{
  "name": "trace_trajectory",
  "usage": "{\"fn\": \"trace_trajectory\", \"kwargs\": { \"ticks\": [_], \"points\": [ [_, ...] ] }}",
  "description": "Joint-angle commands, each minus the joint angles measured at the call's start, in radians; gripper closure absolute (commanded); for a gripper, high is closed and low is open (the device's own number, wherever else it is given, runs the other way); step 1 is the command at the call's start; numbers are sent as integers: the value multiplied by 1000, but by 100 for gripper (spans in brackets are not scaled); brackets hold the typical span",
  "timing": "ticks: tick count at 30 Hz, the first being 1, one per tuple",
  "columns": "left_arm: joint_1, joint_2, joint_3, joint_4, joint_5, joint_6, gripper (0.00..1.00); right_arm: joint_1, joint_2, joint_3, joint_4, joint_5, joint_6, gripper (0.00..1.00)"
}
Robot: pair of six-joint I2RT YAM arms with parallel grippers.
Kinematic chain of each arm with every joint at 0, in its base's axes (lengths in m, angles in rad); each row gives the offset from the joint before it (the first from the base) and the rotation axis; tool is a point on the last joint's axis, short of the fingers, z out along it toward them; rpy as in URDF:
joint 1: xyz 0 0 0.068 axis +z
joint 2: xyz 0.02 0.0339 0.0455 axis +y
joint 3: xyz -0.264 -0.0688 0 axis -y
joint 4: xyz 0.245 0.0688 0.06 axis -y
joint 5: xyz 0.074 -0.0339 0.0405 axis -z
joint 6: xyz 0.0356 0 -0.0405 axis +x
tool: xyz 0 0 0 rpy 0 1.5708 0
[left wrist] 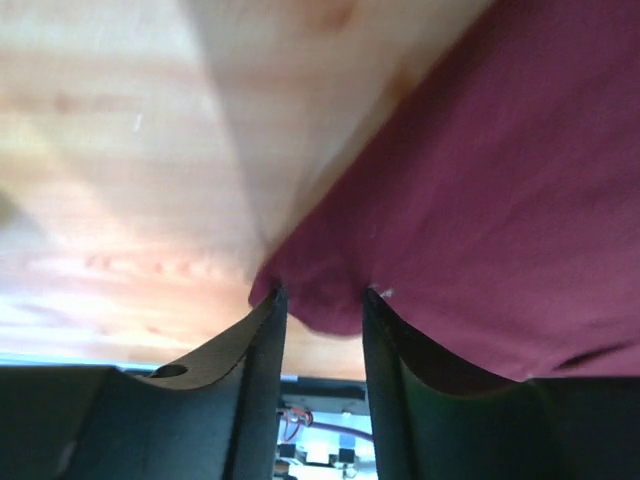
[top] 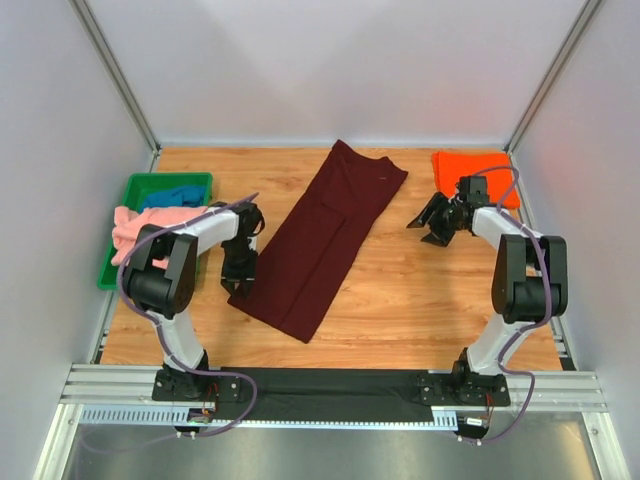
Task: Fold and stack the t-shirts
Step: Fold the tshirt
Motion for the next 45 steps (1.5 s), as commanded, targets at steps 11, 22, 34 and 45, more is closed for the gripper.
{"fn": "trace_trajectory", "kwargs": {
  "ticks": [11, 22, 34, 45],
  "points": [
    [-318, -153, 131, 151, 164, 16, 55, 5, 145, 175, 357, 1, 164, 41],
    [-444, -70, 32, 333, 285, -6, 60, 9, 549, 603, 331, -17, 198, 43],
    [-488, 59, 15, 327, 313, -33, 61, 12, 726, 783, 217, -8, 235, 51],
    [-492, 83, 36, 295, 345, -31, 60, 12, 822, 964, 120, 23, 219, 84]
  ]
}}
